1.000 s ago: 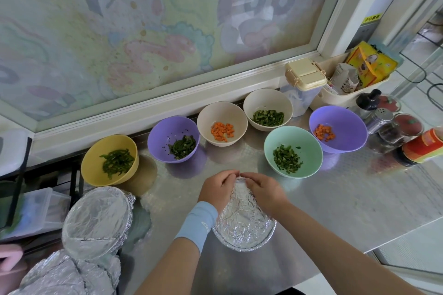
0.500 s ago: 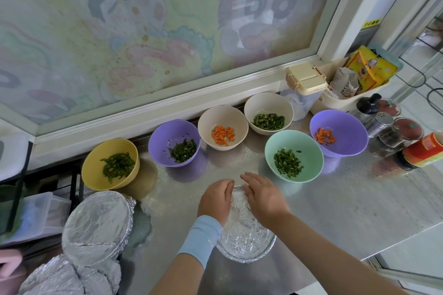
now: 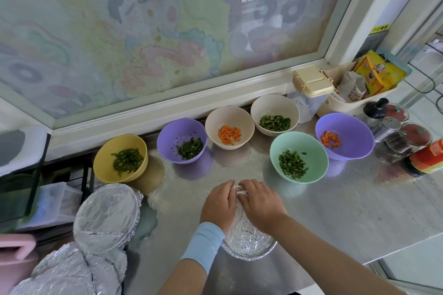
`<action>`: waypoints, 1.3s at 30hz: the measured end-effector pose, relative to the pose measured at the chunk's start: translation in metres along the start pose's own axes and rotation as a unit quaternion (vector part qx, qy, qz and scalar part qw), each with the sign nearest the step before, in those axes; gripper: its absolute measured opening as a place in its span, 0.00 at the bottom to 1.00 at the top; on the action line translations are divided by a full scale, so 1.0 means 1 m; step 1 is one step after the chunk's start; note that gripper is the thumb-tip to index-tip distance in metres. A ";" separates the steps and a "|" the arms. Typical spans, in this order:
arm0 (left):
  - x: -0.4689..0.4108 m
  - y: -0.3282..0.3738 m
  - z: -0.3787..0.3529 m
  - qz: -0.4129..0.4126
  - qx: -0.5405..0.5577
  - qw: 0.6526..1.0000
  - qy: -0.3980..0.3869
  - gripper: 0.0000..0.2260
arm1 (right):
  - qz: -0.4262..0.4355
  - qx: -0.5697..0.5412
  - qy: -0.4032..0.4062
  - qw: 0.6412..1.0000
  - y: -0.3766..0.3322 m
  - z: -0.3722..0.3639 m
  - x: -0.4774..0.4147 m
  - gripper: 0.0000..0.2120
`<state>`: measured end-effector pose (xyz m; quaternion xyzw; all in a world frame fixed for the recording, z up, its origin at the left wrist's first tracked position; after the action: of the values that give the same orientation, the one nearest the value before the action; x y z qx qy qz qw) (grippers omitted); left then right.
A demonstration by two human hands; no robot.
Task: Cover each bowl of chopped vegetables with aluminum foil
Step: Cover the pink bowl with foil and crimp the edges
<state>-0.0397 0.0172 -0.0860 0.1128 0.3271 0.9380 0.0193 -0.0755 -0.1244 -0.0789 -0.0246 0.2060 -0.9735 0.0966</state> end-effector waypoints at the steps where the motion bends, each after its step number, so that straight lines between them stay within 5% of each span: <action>1: 0.002 0.000 0.004 -0.011 -0.007 1.000 0.023 0.20 | 0.011 0.018 -0.002 1.000 0.000 0.001 0.000 0.26; 7: 0.053 -0.016 0.003 -0.054 -0.060 0.995 0.053 0.27 | 0.089 0.017 -0.067 0.994 0.002 0.006 0.000 0.25; 15: 0.051 -0.022 -0.004 -0.014 -0.022 1.000 -0.012 0.33 | 0.017 -0.053 -0.087 0.995 0.006 0.008 0.001 0.21; 20: 0.046 -0.023 0.014 0.025 -0.007 0.999 0.045 0.32 | 0.023 -0.048 -0.076 0.996 0.011 0.021 0.014 0.30; 28: 0.071 -0.025 0.001 -0.079 -0.179 0.979 -0.061 0.63 | 0.186 0.050 -0.173 0.966 0.017 0.036 0.049 0.60; 39: 0.067 -0.019 0.002 -0.053 -0.176 0.980 -0.074 0.60 | 0.202 0.061 -0.144 0.967 0.019 0.033 0.050 0.62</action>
<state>-0.1053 0.0409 -0.0830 0.1594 0.1600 0.9676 0.1130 -0.1186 -0.1640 -0.0564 -0.1168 0.1306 -0.9308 0.3208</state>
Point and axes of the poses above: each hand's wrist, its own x-axis away from the middle knuckle, its own z-axis out of the back of the hand, y = z × x, the point moved 1 cm from there along -x, towards the middle knuckle, and after that the axes turned 15 degrees about z, right-handed, at the moved point
